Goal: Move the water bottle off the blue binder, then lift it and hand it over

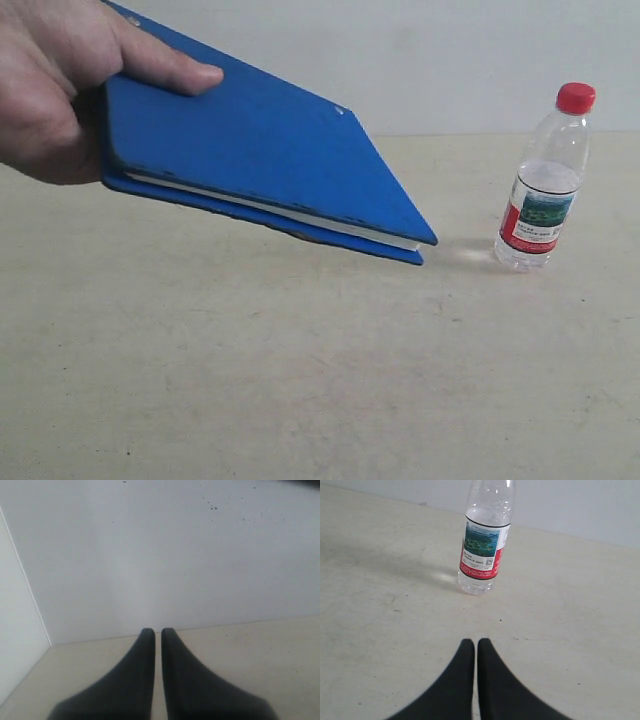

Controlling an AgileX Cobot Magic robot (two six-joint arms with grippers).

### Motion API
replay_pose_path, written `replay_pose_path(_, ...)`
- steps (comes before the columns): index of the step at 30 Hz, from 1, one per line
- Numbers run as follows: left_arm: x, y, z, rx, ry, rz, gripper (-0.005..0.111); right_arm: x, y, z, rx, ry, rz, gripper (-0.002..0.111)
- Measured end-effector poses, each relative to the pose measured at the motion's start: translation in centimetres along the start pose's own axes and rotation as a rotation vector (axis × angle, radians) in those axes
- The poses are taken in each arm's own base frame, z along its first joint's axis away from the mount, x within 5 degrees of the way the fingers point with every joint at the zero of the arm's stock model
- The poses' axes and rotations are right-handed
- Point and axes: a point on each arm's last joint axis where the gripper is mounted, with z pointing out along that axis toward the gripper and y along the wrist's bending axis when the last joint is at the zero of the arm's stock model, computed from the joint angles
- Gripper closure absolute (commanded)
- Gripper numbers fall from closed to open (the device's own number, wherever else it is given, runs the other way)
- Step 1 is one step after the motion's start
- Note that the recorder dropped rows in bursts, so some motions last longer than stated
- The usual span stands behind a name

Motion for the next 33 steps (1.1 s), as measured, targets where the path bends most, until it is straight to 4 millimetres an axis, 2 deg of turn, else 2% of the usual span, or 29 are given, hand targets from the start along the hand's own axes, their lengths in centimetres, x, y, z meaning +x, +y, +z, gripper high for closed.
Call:
replay_pose_path(2, -0.1, -0.4, 0.0, 0.042, -0.014, 0.0, 0.102, 0.0, 0.0, 0.0, 0.0, 0.0, 0.0, 0.108)
replay_pose_path(4, -0.6, -1.4, -0.3, 0.156, -0.062, -0.006, 0.102, 0.0, 0.0, 0.0, 0.0, 0.0, 0.0, 0.108)
replay_pose_path(6, -1.1, -1.9, -0.9, 0.214, -0.125, 0.108, 0.102, 0.0, 0.0, 0.0, 0.0, 0.0, 0.0, 0.108)
replay_pose_path(9, -1.6, -1.7, -1.9, 0.205, -0.165, 0.254, 0.102, 0.0, 0.0, 0.0, 0.0, 0.0, 0.0, 0.108)
replay_pose_path(10, -1.6, -1.5, -2.1, 0.194, -0.157, 0.213, 0.102, 0.0, 0.0, 0.0, 0.0, 0.0, 0.0, 0.108)
replay_pose_path(13, 0.0, -1.3, -2.2, 0.172, -0.089, -0.075, 0.102, 0.0, 0.0, 0.0, 0.0, 0.0, 0.0, 0.108)
replay_pose_path(15, 1.9, -1.3, -2.4, 0.148, -0.05, -0.175, 0.102, 0.0, 0.0, 0.0, 0.0, 0.0, 0.0, 0.108)
replay_pose_path(19, 6.1, -1.3, -2.4, 0.085, 0.101, -0.228, 0.102, 0.0, 0.0, 0.0, 0.0, 0.001, 0.0, 0.108)
replay_pose_path(22, 8.0, -1.2, -2.5, 0.042, 0.224, -0.264, 0.102, 0.0, 0.0, 0.0, 0.0, -0.001, 0.0, 0.108)
replay_pose_path(28, 8.5, -1.3, -2.4, 0.056, 0.266, -0.15, 0.102, 0.0, 0.0, 0.0, 0.0, -0.002, 0.0, 0.108)
replay_pose_path(33, 8.3, -1.8, -2.6, 0.104, 0.248, -0.133, 0.102, 0.0, 0.0, 0.0, 0.0, -0.002, 0.002, 0.108)
